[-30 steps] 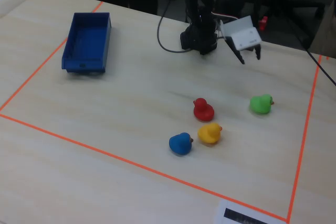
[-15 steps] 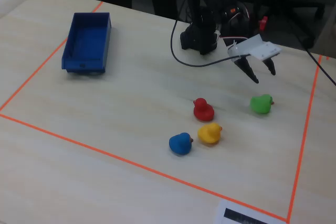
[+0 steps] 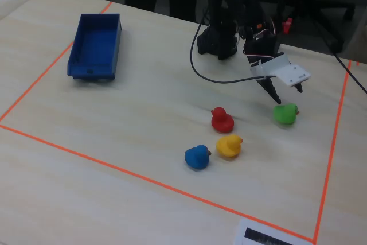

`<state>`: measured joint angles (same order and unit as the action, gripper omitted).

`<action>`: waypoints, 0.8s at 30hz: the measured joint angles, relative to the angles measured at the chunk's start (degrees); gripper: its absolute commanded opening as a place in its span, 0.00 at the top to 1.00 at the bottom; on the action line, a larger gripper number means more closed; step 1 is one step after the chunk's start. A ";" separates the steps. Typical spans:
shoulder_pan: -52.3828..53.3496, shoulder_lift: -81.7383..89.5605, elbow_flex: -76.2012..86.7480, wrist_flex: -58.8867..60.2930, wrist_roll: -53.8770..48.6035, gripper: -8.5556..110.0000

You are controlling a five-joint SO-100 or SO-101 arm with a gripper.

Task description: Grasp green duck and put it into box.

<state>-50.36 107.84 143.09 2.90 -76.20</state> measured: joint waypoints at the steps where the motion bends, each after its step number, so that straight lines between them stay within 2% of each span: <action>1: 0.00 -0.97 -0.70 -0.53 -0.09 0.68; 24: 1.32 -11.43 -3.43 -8.70 -0.53 0.69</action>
<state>-49.04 96.42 139.66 -5.80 -76.73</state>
